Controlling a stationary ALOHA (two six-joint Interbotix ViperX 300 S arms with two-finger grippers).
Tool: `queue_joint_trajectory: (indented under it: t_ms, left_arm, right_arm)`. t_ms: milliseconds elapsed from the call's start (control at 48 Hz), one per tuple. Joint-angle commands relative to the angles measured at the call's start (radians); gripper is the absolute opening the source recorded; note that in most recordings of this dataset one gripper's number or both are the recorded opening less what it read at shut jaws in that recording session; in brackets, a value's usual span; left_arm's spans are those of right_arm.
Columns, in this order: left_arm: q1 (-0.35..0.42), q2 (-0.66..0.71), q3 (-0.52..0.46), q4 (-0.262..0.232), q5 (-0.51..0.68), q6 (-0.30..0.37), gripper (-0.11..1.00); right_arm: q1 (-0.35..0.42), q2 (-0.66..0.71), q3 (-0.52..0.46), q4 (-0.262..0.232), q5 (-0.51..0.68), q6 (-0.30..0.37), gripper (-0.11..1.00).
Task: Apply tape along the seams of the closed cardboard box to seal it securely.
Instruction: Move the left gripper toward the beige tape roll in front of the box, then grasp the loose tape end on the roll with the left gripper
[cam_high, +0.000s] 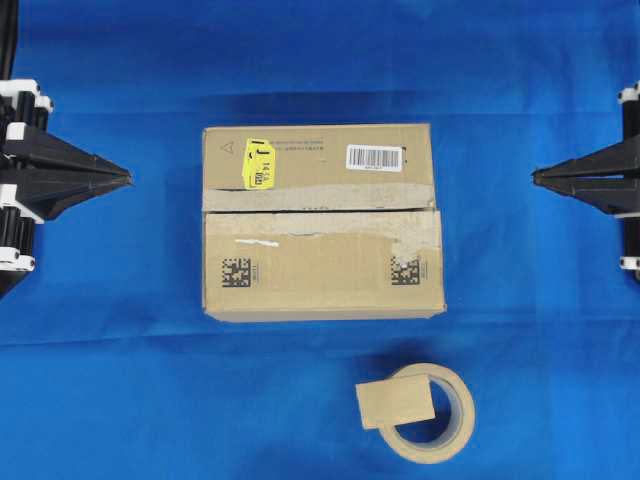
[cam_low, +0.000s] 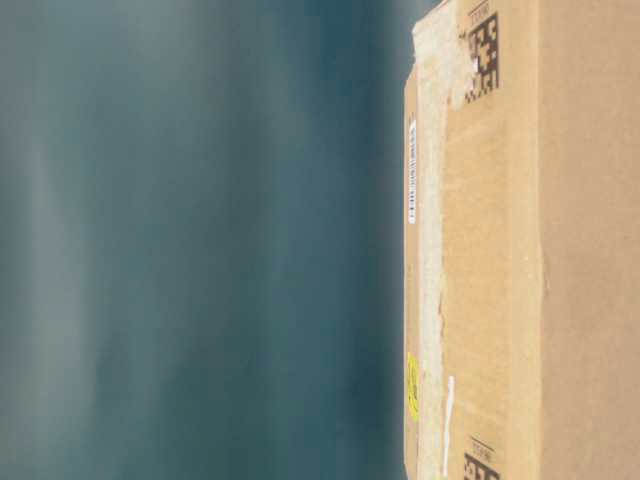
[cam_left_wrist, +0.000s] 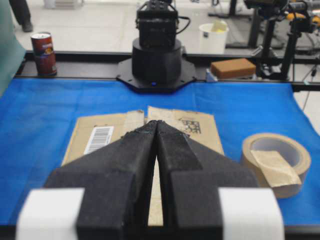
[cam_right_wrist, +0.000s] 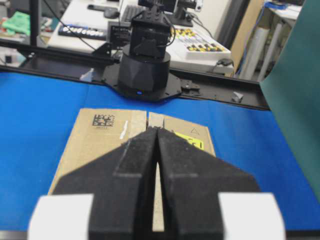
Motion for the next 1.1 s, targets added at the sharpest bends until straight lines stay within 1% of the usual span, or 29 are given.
queue_joint_trajectory:
  t_ms: [0,104,166,208,271,375,520,666,708,770,832,874,957,978,999,1041,1082]
  left_arm:
    - [-0.021,0.017,-0.018,-0.017,-0.003,0.015,0.0]
    - [-0.041,0.028,-0.018,-0.015,-0.017,0.048,0.0]
    - [-0.067,0.04,-0.017,-0.015,-0.037,0.089,0.0]
    - [-0.089,0.054,-0.018,-0.015,-0.054,0.127,0.0]
    - [-0.127,0.08,-0.018,-0.015,-0.091,0.219,0.0]
    - [-0.176,0.138,-0.021,-0.015,-0.156,0.264,0.0]
    - [-0.238,0.247,-0.035,-0.015,-0.215,0.408,0.0]
    - [-0.301,0.37,-0.075,-0.015,-0.239,0.549,0.01]
    - [-0.311,0.405,-0.087,-0.015,-0.241,0.584,0.05]
    - [-0.321,0.462,-0.112,-0.018,-0.238,0.635,0.17]
    - [-0.328,0.525,-0.143,-0.018,-0.233,0.681,0.35]
    - [-0.334,0.578,-0.17,-0.018,-0.229,0.719,0.49]
    - [-0.341,0.667,-0.222,-0.02,-0.221,0.788,0.73]
    - [-0.341,0.69,-0.236,-0.02,-0.218,0.807,0.76]
    - [-0.344,0.713,-0.249,-0.02,-0.212,0.825,0.75]
    - [-0.344,0.772,-0.284,-0.021,-0.199,0.874,0.68]
    - [-0.344,0.819,-0.313,-0.021,-0.184,0.911,0.64]
  right_arm:
    - [0.0,0.008,-0.037,0.002,-0.005,0.006,0.02]
    - [0.0,0.009,-0.046,0.003,0.014,0.008,0.02]
    - [0.0,0.009,-0.049,0.003,0.018,0.008,0.02]
    - [0.0,0.009,-0.051,0.003,0.02,0.008,0.02]
    - [0.0,0.011,-0.051,0.003,0.02,0.008,0.02]
    - [0.0,0.012,-0.051,0.006,0.018,0.009,0.02]
    - [0.0,0.015,-0.049,0.008,0.017,0.008,0.02]
    - [0.0,0.025,-0.048,0.008,0.011,0.008,0.02]
    - [0.0,0.026,-0.048,0.008,0.006,0.008,0.02]
    - [0.0,0.035,-0.046,0.008,-0.003,0.008,0.02]
    - [0.0,0.04,-0.044,0.008,-0.011,0.008,0.02]
    - [0.0,0.043,-0.044,0.008,-0.012,0.008,0.02]
    - [0.0,0.051,-0.043,0.008,-0.014,0.008,0.02]
    - [0.0,0.051,-0.043,0.008,-0.014,0.008,0.02]
    - [0.0,0.052,-0.043,0.008,-0.014,0.008,0.02]
    - [0.0,0.055,-0.043,0.008,-0.014,0.006,0.02]
    - [0.0,0.055,-0.041,0.008,-0.014,0.006,0.02]
